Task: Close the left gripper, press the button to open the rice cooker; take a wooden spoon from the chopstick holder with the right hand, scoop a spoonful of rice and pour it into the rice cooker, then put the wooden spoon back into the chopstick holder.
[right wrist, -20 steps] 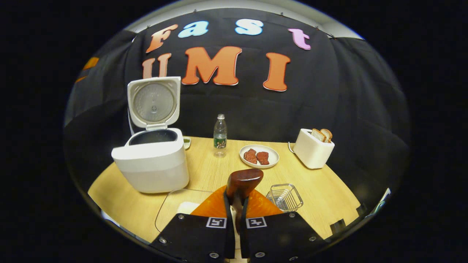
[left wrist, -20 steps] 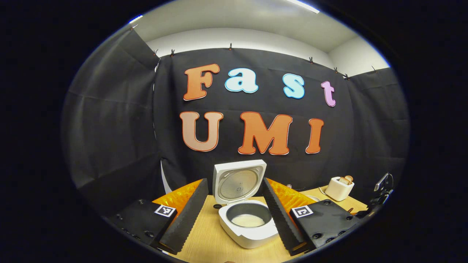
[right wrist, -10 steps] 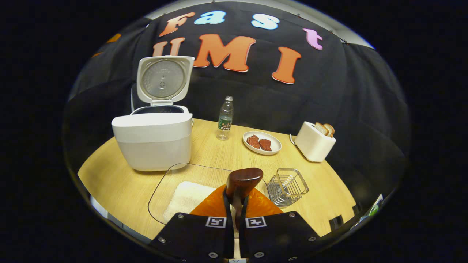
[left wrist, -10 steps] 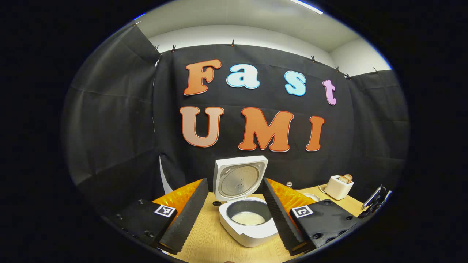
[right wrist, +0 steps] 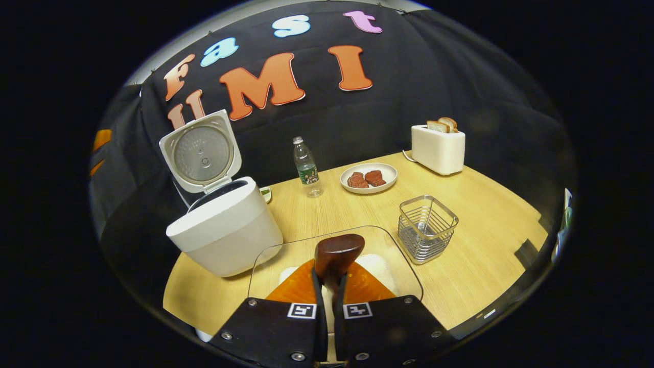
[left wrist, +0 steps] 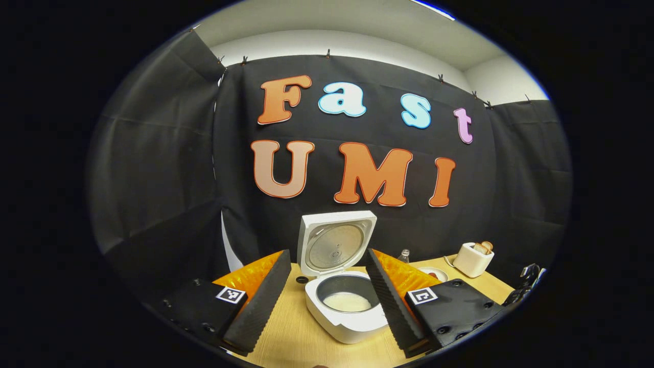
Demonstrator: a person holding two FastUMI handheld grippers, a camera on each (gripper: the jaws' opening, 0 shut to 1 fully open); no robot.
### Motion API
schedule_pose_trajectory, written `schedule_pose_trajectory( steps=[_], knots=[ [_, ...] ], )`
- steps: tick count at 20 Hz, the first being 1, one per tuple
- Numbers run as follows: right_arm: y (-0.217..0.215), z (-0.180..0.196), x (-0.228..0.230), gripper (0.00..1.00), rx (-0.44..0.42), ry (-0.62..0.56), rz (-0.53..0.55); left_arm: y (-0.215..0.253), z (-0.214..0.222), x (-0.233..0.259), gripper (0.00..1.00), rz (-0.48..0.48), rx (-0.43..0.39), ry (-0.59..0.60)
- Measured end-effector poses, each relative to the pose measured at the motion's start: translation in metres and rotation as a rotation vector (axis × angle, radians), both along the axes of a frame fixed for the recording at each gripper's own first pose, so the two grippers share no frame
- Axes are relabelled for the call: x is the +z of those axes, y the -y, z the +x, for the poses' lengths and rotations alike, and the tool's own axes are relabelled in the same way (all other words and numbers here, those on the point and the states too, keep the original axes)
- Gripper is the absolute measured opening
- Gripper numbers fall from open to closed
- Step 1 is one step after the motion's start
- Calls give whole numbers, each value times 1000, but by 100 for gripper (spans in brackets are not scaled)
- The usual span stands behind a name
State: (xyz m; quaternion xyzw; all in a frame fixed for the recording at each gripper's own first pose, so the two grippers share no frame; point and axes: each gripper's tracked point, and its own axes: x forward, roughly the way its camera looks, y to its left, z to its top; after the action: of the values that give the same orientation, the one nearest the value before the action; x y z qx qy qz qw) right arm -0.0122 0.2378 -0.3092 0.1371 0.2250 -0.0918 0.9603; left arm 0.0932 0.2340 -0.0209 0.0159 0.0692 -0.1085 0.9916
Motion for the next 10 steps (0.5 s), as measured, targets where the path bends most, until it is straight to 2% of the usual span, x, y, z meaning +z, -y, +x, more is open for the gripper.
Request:
schedule_pose_trajectory(
  steps=[4, 10],
  knots=[
    [-1, 1, -1, 5, -17, -1, 5, 3, 3, -3, 100, -5, -9, -5],
    [-6, 8, -6, 5, -89, 13, 208, 6, 7, -8, 100, -13, -27, -20]
  ],
)
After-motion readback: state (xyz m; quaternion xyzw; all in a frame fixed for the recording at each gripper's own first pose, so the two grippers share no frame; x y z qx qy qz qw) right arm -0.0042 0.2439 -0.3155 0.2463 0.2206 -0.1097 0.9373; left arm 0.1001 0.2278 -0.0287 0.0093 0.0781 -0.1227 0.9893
